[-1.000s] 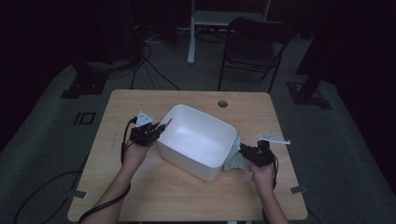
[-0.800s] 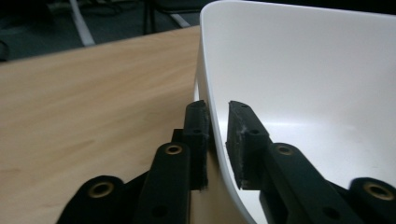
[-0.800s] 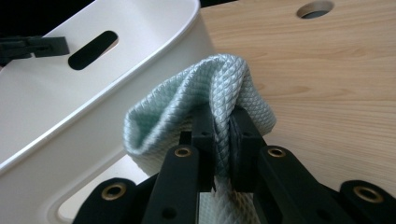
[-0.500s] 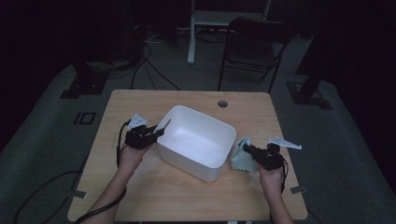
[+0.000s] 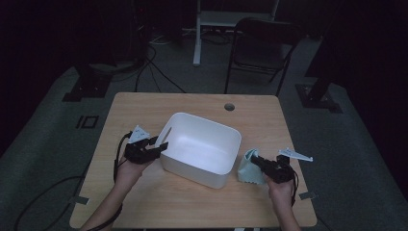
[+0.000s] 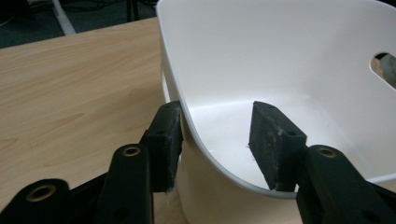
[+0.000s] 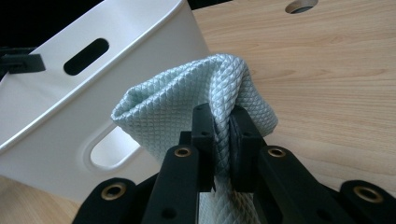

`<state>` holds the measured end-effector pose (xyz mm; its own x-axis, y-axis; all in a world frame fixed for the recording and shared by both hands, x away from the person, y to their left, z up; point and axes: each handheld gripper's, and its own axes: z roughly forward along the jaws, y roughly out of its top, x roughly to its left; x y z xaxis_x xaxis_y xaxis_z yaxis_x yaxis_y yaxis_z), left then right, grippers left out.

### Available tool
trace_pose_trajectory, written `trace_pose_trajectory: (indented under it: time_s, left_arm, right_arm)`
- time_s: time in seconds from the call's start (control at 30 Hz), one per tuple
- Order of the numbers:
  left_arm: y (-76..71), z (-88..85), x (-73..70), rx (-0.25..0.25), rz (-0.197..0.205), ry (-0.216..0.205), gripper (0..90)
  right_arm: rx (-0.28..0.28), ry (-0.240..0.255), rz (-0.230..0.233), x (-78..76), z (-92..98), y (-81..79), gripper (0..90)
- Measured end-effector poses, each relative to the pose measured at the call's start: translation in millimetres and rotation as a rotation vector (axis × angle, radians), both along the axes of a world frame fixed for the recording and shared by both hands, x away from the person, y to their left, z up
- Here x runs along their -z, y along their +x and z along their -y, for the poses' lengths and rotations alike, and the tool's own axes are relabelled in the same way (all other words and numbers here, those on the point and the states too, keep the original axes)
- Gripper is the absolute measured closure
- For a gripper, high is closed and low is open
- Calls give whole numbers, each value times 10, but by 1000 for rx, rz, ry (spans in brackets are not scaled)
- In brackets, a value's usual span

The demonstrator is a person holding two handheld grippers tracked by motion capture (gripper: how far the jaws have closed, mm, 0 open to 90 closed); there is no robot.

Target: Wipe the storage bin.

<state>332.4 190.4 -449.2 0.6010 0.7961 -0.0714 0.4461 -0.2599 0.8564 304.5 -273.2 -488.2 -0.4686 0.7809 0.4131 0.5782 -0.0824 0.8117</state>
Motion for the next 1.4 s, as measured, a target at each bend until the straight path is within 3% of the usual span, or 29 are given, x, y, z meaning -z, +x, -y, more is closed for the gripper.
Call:
trace_pose_trajectory:
  time_s: [0.27,0.37,0.5,0.7,1.07,1.2,1.33,1.4]
  left_arm:
    - [-202,-25,23,6,6,-11,488]
    - [-266,-20,10,-1,-25,-6,475]
    - [-373,6,10,-12,-35,-7,463]
    - [-462,-9,10,14,-10,8,439]
    - [-378,-135,-140,79,22,-14,413]
    - [-266,-154,-156,93,24,-37,409]
    - [-104,-154,-149,94,33,-31,408]
    - [-30,-149,-140,104,47,-6,409]
  right_arm:
    - [12,12,-3,11,31,-4,827]
    - [11,9,-7,18,31,-1,827]
    - [9,8,-7,19,19,-1,826]
    - [9,7,-11,25,14,0,825]
    - [8,9,-11,38,20,0,824]
    - [5,12,-10,36,20,-3,824]
    - [5,15,-9,42,24,-4,823]
    - [6,20,-11,45,28,-4,823]
